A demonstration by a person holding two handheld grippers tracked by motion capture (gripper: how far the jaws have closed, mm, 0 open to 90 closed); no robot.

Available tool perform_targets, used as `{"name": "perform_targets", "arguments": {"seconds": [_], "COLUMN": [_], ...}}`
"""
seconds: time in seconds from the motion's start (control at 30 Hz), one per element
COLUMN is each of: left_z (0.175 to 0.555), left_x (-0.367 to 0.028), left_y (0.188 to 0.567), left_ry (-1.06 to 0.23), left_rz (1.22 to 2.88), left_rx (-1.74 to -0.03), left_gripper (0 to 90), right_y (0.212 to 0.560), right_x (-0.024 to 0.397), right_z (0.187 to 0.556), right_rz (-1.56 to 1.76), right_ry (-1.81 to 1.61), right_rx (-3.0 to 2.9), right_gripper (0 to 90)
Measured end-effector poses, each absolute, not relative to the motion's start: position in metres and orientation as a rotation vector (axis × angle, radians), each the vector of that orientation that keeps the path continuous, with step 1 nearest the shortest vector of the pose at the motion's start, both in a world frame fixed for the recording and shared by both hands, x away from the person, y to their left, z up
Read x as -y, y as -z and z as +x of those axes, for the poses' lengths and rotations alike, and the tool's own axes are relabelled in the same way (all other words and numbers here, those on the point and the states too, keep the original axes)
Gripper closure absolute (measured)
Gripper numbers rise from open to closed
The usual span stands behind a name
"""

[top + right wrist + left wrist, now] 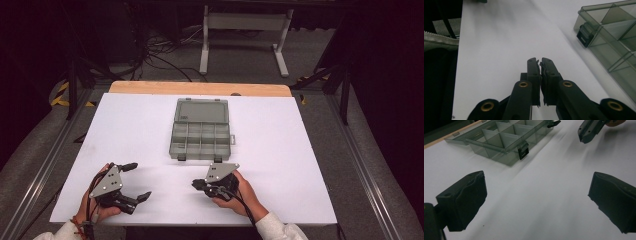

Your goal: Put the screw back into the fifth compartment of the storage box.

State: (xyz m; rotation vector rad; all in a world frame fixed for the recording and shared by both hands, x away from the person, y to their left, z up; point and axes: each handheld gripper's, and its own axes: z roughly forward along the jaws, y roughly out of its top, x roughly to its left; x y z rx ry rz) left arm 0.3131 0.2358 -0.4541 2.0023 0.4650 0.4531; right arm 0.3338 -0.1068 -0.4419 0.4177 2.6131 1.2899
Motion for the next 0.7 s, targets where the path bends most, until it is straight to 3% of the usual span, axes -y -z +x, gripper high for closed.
{"name": "perform_targets", "arguments": {"seconds": [0.7], "left_z": [0.314], "left_x": [-0.236], "left_y": [0.455], "left_ry": [-0.445], "left_rz": [2.008], "left_rx": [-0.461], "left_gripper": [2.5], "right_y": [0.424], "right_x": [0.093], "right_z": [0.357], "right_rz": [0.447], "right_ry": [-1.308], "right_rx": [-2.527], "right_gripper": [86.4]}}
